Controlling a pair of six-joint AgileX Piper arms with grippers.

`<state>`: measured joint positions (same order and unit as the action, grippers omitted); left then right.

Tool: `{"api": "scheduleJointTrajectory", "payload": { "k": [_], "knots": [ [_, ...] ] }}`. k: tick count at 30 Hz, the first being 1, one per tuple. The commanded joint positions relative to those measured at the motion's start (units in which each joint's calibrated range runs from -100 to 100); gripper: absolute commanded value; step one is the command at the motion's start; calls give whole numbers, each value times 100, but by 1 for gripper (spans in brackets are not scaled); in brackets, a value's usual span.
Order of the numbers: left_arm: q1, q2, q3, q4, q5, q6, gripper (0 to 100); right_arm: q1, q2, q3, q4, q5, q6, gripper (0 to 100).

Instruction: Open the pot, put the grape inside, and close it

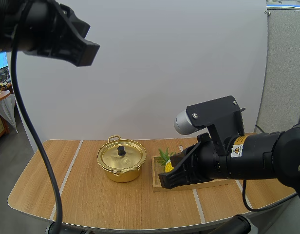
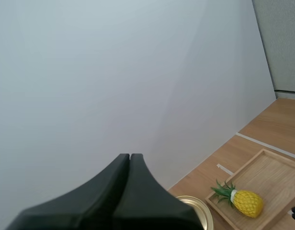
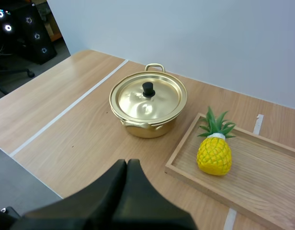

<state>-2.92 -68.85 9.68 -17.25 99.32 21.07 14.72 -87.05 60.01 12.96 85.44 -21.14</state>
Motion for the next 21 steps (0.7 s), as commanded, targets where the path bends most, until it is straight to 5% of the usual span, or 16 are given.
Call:
{"api": "scheduleJointTrajectory", "payload": {
  "k": [1,13,21],
  "knots": [
    [-16,-569,619,-33,-269,-624,0,-198,-450,-34,-216,-680,7,0],
    [26,-1938,2669,91,-3147,-1505,0,-815,-1295,-34,-424,-4260,7,0],
    [172,-2715,3769,169,-4053,-1654,0,-1009,-1295,-34,-424,-4921,7,0]
  ]
}}
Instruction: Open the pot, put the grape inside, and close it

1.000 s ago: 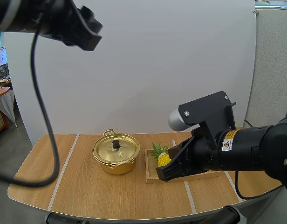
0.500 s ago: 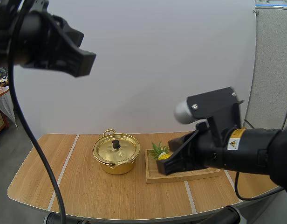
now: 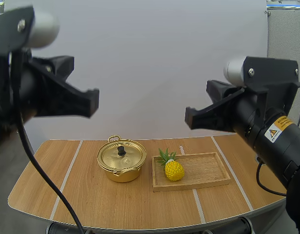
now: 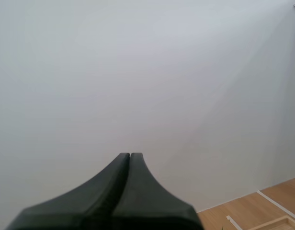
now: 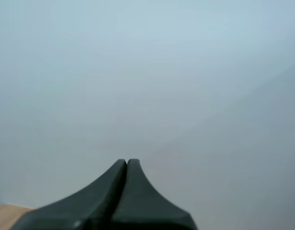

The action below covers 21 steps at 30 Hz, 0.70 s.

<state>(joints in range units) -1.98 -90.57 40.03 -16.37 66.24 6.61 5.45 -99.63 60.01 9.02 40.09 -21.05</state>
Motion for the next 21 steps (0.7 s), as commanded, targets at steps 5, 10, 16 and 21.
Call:
{"api": "scheduleJointTrajectory", "payload": {
  "k": [5,10,16,21],
  "knots": [
    [77,-738,1258,310,-1080,-516,0,-184,-37,-34,-30,-370,-2,0],
    [77,-738,2025,1013,-2204,-1396,0,-218,-37,40,-30,-316,-2,0],
    [77,-738,3231,1397,-4204,-1499,0,-218,-37,866,-127,-1202,-2,0],
    [77,-738,4164,1409,-5175,-1445,0,-218,-37,1765,-127,-2499,-2,0]
  ]
}}
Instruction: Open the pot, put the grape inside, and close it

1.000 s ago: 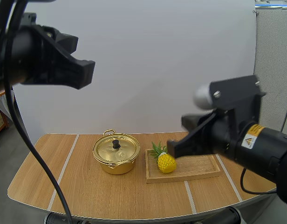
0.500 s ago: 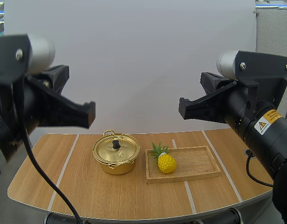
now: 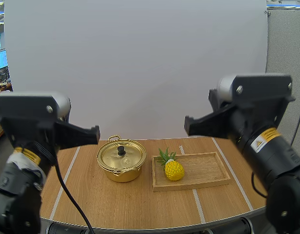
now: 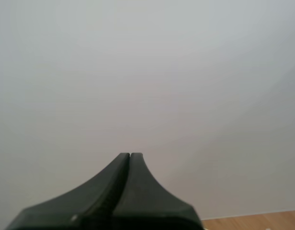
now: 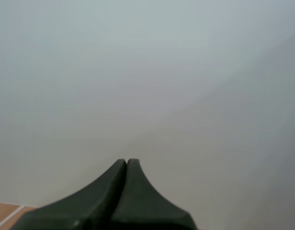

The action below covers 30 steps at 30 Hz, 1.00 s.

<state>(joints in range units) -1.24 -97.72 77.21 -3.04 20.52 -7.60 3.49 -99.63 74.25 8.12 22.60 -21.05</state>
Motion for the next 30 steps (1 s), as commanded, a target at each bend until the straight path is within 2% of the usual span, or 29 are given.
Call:
{"api": "scheduleJointTrajectory", "payload": {
  "k": [1,9,15,25,30],
  "knots": [
    [3,-23,585,76,-713,-23,0,-22,-37,520,-37,-1001,-2,0],
    [3,-23,1852,76,-1876,-12,0,-22,-37,1784,-37,-1331,-13,0],
    [3,-23,2279,76,-2052,51,0,-22,-37,2515,-37,-1331,-13,0],
    [3,-23,2279,76,-464,54,0,-35,-37,2575,-111,-268,-13,0],
    [3,-23,2279,43,730,19,0,-55,-37,2575,-111,778,-13,0]
  ]
}}
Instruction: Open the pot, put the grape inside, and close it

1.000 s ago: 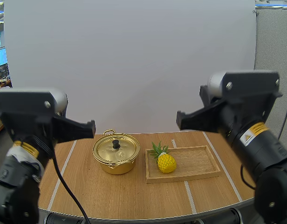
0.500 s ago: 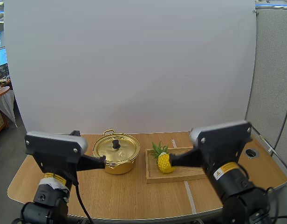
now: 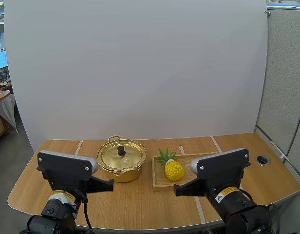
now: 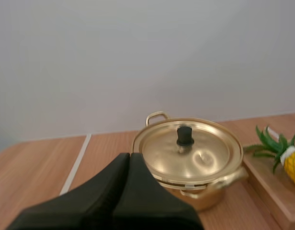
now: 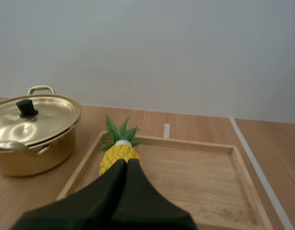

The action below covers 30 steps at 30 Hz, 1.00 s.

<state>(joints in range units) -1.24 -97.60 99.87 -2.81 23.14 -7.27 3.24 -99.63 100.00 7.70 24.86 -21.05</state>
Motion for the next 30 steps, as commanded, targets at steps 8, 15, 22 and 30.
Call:
{"api": "scheduleJointTrajectory", "payload": {
  "k": [8,15,22,30],
  "knots": [
    [3,-240,13,20,621,-59,0,-64,-37,0,-77,688,-13,0],
    [93,-240,13,20,659,-121,0,-130,-37,0,-77,688,-13,0],
    [91,-240,13,9,708,-137,0,-211,-37,0,-77,688,-13,0],
    [91,-240,13,9,870,-919,0,-278,-37,0,-77,688,-13,0]
  ]
}}
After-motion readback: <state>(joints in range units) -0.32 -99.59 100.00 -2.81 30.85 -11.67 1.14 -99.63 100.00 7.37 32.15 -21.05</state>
